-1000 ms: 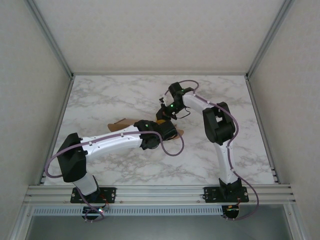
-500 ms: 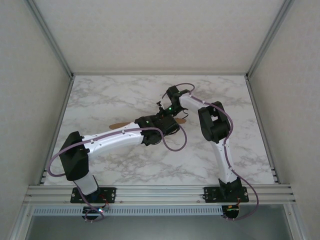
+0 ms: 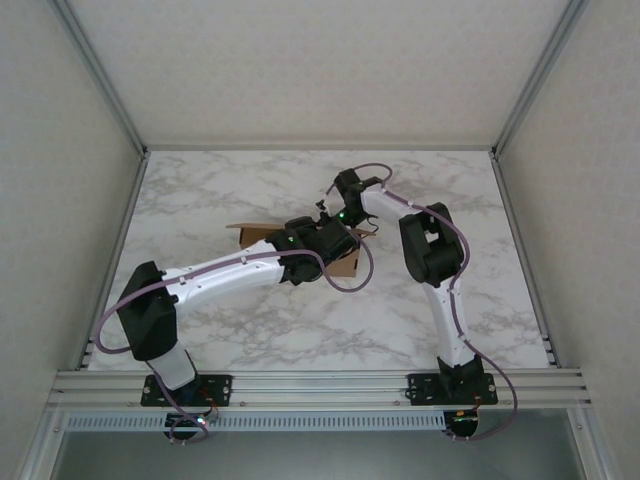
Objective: Fold the paper box
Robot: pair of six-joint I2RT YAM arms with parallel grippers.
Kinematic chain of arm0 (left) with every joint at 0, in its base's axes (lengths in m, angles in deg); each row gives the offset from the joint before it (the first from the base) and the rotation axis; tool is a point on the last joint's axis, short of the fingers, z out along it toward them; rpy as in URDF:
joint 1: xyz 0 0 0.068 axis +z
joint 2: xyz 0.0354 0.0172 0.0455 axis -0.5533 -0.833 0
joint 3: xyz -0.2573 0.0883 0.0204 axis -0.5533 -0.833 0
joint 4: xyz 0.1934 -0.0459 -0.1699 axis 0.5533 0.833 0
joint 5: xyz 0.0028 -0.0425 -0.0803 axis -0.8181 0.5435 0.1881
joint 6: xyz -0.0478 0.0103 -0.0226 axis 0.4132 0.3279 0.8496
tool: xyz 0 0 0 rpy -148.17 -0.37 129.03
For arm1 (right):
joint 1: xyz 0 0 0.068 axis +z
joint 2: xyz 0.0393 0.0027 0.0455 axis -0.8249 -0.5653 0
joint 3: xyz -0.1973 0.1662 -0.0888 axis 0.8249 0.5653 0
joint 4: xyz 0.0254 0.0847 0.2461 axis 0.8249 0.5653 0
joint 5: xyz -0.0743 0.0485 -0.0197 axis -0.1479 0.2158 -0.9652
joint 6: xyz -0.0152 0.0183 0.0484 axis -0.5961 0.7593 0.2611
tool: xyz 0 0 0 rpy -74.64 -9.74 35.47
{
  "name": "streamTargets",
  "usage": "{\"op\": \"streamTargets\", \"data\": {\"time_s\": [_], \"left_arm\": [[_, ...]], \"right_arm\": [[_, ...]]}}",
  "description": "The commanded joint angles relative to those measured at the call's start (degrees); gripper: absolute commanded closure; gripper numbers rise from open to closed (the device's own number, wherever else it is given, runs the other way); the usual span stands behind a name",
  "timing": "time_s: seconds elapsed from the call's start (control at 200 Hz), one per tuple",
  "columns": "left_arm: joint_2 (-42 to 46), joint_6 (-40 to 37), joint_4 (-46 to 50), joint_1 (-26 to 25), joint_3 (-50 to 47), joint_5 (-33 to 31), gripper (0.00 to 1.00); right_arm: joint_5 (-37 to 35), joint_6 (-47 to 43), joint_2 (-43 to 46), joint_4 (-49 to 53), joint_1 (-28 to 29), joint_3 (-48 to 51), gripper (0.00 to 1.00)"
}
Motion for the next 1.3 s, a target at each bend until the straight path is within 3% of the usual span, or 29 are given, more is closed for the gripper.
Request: {"op": "streamTargets", "data": {"time_s": [0.0, 0.15, 0.481, 0.636, 0.761, 0.851, 0.951, 0.991, 1.152, 1.292], "left_arm": [[4.09, 0.83, -1.97, 0.28, 0.33, -0.07, 0.3], [6.67, 2.22, -2.79, 0.36, -0.11, 1.68, 0.29], [14.53, 5.69, -6.54, 0.52, -0.83, 8.2, 0.29], [18.98, 10.59, -12.66, 3.62, -1.58, 10.33, 0.3], [23.08, 19.9, -19.02, 10.17, -2.26, 14.17, 0.31], [26.33, 21.64, -23.81, 15.99, -5.01, 19.42, 0.31], [28.86, 26.91, -31.34, 21.85, -9.06, 12.53, 0.29], [29.05, 29.84, -31.51, 25.53, -9.1, 12.72, 0.27], [25.66, 41.27, -31.45, 41.28, -10.6, 24.11, 0.26], [19.24, 49.44, -33.3, 47.99, -10.85, 30.85, 0.28]], "right_arm": [[-2.16, 0.53, 4.59, -1.48, -0.72, 1.18, 0.68], [-2.5, 0.51, 5.49, -1.97, -0.89, 1.25, 0.62], [-1.94, -2.3, 7.06, -1.22, -0.85, 0.85, 0.6], [-4.26, -2.94, 8.9, -1.2, -1.06, -0.21, 0.59], [-9.33, -2.68, 10.88, -0.62, -1.69, -2.41, 0.59], [-14.26, -2.51, 14.21, -1.73, -1.73, -2.45, 0.63], [-20.02, -1.76, 19.88, -4.95, -1.78, 0.11, 0.69], [-21.55, -1.79, 23.08, -7.33, -1.86, 2.58, 0.7], [-24.0, -2.71, 33.66, -15.14, -1.79, 12.85, 0.67], [-29.16, -8.84, 41.1, -15.12, -1.59, 18.52, 0.62]]}}
